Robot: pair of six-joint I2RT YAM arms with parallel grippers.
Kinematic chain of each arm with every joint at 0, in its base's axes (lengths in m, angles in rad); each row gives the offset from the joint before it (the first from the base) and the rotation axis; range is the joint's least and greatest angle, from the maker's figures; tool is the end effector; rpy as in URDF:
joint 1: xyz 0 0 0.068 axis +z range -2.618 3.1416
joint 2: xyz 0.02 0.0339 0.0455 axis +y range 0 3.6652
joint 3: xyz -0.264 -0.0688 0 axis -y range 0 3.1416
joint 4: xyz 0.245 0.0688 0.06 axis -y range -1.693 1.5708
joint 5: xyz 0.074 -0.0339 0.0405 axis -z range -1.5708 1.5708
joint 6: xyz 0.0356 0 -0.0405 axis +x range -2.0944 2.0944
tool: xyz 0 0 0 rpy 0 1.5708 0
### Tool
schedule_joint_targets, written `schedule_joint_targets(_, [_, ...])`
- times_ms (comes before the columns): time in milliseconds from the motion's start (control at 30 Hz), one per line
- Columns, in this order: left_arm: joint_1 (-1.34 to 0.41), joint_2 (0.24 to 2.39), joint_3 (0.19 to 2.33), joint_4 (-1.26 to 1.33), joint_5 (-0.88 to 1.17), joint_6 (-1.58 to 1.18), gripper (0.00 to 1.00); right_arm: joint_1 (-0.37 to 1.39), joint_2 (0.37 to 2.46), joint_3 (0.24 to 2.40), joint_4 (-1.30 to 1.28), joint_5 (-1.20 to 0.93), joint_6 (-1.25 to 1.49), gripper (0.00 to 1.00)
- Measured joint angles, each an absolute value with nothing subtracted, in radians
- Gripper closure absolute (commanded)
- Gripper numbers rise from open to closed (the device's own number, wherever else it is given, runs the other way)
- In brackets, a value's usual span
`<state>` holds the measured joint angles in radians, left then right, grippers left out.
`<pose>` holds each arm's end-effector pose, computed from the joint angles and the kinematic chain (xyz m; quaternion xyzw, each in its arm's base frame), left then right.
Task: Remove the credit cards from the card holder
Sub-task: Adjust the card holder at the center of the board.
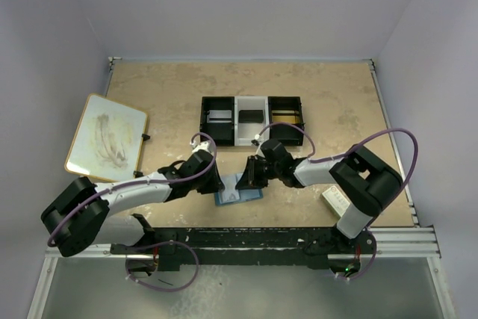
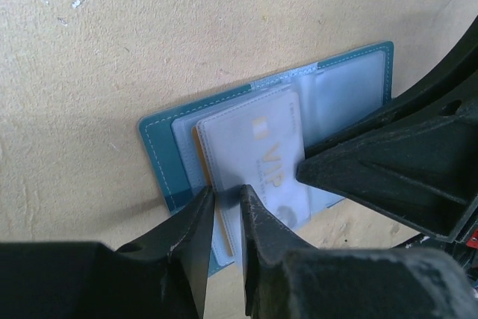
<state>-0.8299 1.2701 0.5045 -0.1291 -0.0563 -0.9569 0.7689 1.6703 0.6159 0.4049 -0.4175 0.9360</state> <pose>0.1558 -0.1673 0.1537 -0.0692 0.9405 -0.2417 0.2285 0.2086 0.2219 0.1283 -0.0187 0.8809 0.4496 0.1464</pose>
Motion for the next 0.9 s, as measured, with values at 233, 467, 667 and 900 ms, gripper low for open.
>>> schedule_joint_targets(233, [-0.830,1.277,0.505,-0.121,-0.060,-0.950,0.85,0.750,1.671,0.583,0.451,-0.442,0.960,1.00])
schedule_joint_targets(467, [-0.830,1.277,0.505,-0.123,-0.063,-0.946,0.93,0.735,1.659,0.546,0.496,-0.448,0.990,1.00])
schedule_joint_targets(667, [-0.830,1.282,0.508,-0.151,-0.085,-0.938,0.98,0.730,1.622,0.517,0.494,-0.438,0.997,0.99])
schedule_joint_targets(900, [-0.830,1.283,0.516,-0.178,-0.105,-0.928,0.92,0.726,1.618,0.515,0.490,-0.435,1.005,0.96])
